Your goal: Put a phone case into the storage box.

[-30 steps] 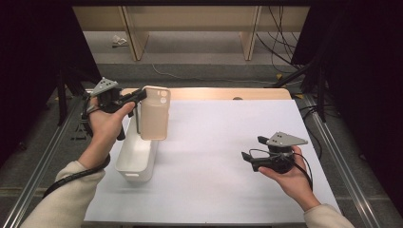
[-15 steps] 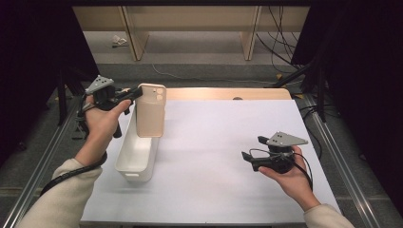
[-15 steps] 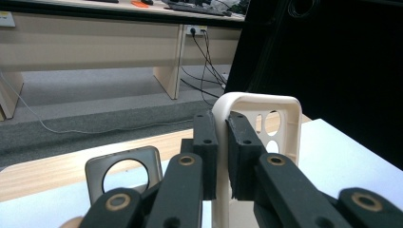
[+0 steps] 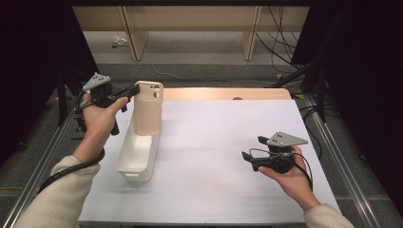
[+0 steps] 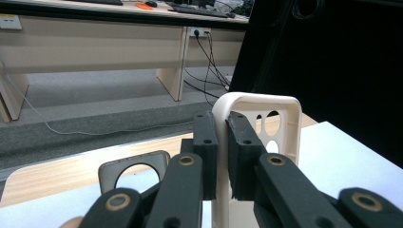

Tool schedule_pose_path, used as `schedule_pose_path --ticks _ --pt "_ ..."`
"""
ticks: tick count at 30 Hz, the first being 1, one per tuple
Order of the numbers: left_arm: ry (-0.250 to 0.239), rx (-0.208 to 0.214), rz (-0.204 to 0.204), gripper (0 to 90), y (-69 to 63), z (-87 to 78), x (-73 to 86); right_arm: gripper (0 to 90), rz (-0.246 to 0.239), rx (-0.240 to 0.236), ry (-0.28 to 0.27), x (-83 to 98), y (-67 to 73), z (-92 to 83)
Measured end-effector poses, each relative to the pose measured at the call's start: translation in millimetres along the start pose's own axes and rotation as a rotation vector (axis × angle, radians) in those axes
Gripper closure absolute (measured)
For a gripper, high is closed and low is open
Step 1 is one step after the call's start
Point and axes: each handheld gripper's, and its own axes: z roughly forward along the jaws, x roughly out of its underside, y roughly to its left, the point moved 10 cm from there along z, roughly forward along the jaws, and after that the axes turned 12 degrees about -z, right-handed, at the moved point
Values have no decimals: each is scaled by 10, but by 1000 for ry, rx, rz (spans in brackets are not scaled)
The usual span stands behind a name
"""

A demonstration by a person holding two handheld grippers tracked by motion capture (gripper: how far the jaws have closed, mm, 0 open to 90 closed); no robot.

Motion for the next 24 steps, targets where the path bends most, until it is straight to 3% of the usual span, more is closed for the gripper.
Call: schedule_pose_path --ticks 24 --pt "-2 -36 -5 832 242 35 -7 168 3 2 1 9 -9 2"
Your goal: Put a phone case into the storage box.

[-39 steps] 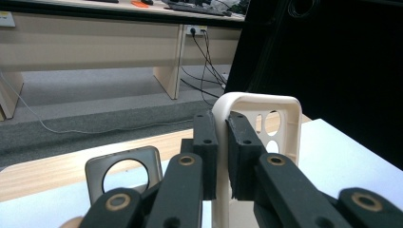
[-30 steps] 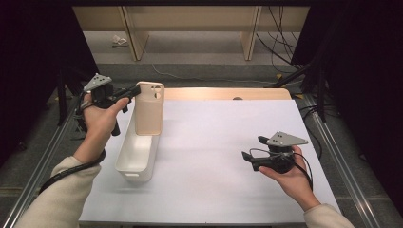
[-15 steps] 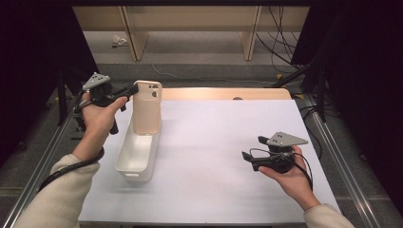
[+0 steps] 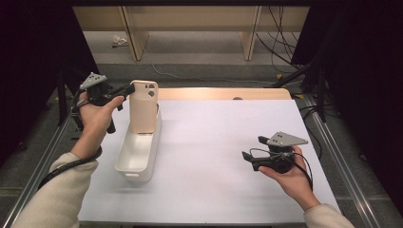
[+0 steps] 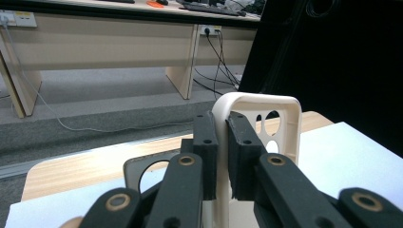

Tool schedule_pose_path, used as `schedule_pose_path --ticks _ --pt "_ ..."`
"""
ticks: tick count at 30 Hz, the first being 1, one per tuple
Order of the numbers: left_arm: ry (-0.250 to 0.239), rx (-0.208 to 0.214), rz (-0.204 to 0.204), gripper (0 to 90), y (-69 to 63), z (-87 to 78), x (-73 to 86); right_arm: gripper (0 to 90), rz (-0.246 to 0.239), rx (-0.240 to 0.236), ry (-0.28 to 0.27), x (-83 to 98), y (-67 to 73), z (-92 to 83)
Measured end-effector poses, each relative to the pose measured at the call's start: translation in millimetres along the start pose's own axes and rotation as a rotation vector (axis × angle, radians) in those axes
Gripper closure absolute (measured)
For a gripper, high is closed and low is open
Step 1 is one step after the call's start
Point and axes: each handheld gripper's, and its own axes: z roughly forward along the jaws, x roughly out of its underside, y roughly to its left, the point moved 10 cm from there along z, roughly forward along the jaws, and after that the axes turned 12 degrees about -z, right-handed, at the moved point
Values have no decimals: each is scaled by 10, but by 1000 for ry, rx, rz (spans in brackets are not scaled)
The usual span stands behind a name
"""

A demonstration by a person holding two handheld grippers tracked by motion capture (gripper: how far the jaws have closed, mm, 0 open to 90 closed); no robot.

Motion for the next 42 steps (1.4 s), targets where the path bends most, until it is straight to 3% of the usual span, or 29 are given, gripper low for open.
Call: schedule_pose_path --ticks 42 --pt "8 -38 0 831 244 98 6 169 5 1 0 7 -7 4"
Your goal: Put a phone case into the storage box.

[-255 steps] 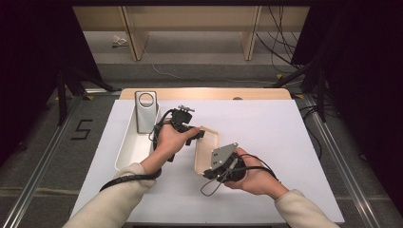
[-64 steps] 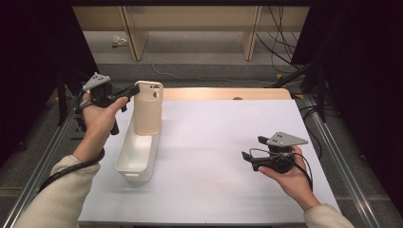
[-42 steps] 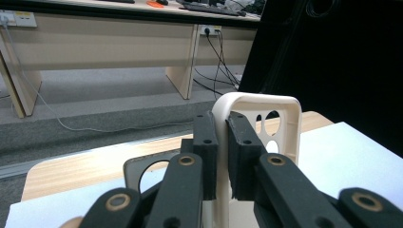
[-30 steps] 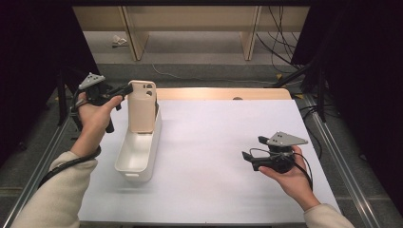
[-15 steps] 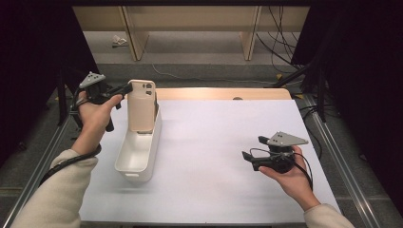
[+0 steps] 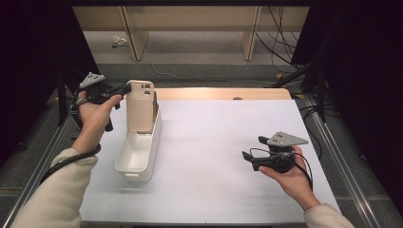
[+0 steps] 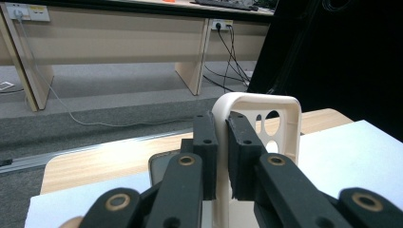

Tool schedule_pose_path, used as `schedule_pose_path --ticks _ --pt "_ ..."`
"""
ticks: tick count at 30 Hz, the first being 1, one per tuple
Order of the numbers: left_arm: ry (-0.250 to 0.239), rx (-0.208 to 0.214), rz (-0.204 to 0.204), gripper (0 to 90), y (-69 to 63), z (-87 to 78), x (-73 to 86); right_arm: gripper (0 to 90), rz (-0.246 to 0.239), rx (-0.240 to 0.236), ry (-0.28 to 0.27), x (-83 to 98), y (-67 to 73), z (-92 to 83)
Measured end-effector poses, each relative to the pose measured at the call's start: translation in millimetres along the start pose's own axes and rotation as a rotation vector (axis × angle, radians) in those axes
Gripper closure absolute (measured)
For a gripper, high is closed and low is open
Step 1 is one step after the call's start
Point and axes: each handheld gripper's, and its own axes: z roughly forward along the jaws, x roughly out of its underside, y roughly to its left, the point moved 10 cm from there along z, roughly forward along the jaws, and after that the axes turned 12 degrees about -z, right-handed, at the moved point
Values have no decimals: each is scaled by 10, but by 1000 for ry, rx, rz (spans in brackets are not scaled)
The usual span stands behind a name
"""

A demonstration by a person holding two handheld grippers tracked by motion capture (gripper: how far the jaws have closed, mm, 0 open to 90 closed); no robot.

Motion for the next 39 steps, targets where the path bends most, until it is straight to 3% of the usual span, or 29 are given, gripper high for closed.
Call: schedule_pose_path --ticks 39 --pt "14 -35 10 830 159 172 82 170 9 -4 -5 -3 8 4"
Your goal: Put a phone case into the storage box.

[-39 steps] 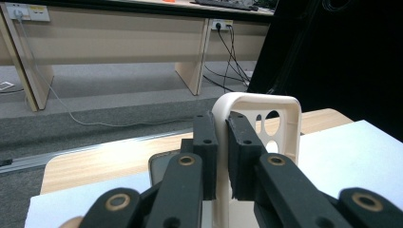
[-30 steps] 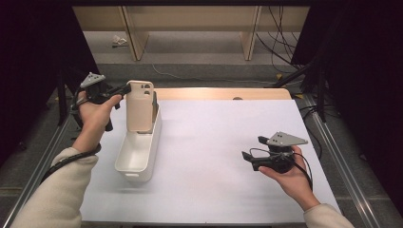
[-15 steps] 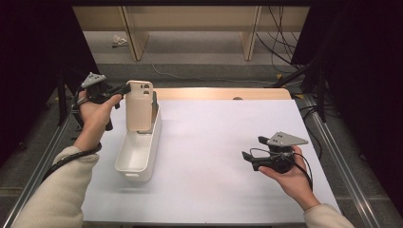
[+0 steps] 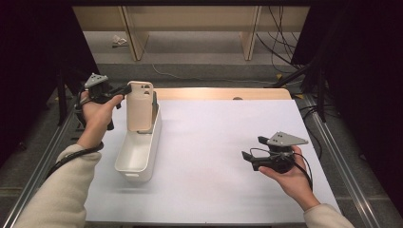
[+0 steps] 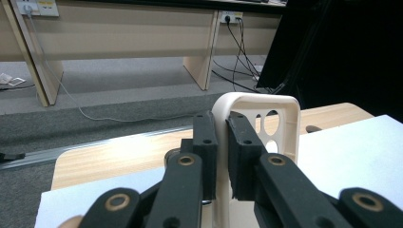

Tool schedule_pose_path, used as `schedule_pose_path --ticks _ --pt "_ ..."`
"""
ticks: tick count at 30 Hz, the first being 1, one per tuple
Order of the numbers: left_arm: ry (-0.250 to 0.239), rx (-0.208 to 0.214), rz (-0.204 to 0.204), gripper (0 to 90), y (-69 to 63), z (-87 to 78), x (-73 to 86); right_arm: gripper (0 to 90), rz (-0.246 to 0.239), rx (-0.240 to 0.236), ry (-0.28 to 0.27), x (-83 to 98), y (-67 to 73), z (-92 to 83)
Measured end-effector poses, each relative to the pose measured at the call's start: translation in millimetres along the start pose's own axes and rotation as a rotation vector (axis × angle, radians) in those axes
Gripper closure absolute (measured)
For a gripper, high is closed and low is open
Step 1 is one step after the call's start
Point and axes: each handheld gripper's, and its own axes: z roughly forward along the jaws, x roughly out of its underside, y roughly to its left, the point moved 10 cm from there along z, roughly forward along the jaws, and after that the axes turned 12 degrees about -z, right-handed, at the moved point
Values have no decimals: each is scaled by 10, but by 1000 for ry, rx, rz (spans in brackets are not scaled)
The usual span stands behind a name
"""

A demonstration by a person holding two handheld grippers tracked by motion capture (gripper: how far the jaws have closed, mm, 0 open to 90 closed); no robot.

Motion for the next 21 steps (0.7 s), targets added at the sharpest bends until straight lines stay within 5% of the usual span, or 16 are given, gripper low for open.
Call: schedule_pose_path --ticks 21 --pt "10 -18 4 829 60 131 100 170 0 0 -1 1 -3 -3"
